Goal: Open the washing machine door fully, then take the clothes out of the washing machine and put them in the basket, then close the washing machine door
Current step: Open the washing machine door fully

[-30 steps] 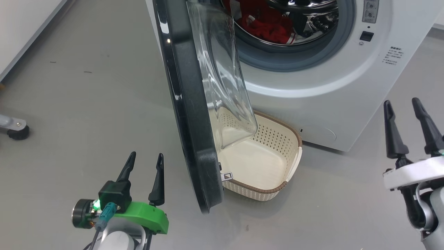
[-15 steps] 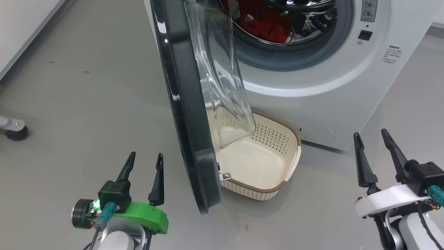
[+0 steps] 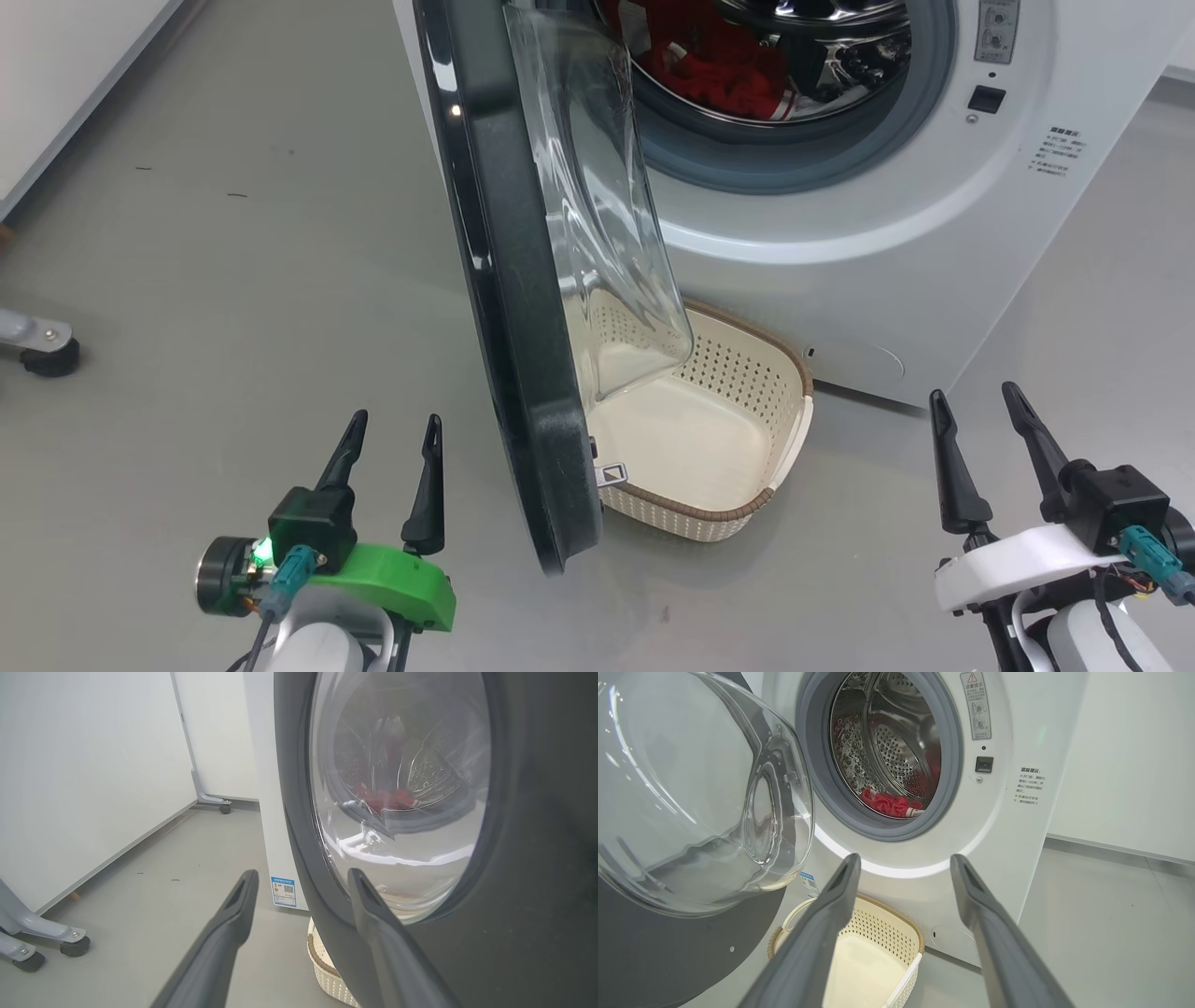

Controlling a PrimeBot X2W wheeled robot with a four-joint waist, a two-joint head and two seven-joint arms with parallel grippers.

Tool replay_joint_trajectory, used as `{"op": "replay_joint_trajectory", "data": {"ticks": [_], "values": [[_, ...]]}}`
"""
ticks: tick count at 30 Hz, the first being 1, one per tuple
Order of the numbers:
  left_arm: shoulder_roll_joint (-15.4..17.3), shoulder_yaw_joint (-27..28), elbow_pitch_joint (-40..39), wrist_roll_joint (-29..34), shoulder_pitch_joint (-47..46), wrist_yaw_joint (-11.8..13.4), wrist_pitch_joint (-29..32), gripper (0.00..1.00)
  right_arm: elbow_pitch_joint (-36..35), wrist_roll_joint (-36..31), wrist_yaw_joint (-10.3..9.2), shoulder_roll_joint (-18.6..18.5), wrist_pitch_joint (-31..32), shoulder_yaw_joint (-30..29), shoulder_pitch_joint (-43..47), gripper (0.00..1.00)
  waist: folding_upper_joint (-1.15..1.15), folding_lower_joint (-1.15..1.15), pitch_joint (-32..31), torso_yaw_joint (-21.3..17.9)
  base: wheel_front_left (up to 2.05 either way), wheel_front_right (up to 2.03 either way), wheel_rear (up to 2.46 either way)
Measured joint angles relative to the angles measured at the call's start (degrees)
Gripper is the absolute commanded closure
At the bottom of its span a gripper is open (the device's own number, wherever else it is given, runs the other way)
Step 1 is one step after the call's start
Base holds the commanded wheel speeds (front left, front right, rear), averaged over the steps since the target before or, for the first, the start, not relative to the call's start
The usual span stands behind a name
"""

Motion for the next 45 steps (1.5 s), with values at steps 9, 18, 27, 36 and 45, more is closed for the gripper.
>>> {"op": "replay_joint_trajectory", "data": {"ticks": [9, 18, 27, 36, 45], "values": [[0.00, -0.20, 0.03, 0.00, 0.01, 0.00, 0.00, 0.00, 1.11, -1.07, 0.03, 1.24, 0.00, -1.53, 0.00, 0.00, 0.00, 0.00, -0.13, 0.32, 0.00, 0.00, 0.00], [0.00, -0.92, 0.07, -0.01, 0.07, 0.00, 0.00, 0.00, 2.32, -2.05, 0.09, 1.71, 0.00, -3.19, -0.01, 0.00, 0.00, 0.00, -0.11, 0.60, 0.00, 0.00, 0.00], [0.00, -1.30, 0.07, -0.20, 0.15, 0.01, 0.00, 1.00, 3.43, -3.01, 0.71, 2.41, 0.00, -4.54, -0.01, 0.00, 0.00, 0.00, 0.00, 0.80, 0.00, 0.00, 0.00], [0.00, -0.25, -1.52, -0.26, 1.45, 0.15, 0.00, 1.00, 3.90, -4.03, 1.79, 3.03, 0.00, -5.61, -0.04, 0.00, 0.00, 0.00, 0.08, 0.96, 0.00, 0.00, 0.00], [0.00, 3.88, -9.16, 0.29, 1.17, 0.24, 0.00, 1.00, 4.10, -4.98, 2.65, 3.26, 0.00, -6.16, -0.09, 0.00, 0.00, 0.00, 0.32, 1.62, 0.00, 0.00, 0.00]]}}
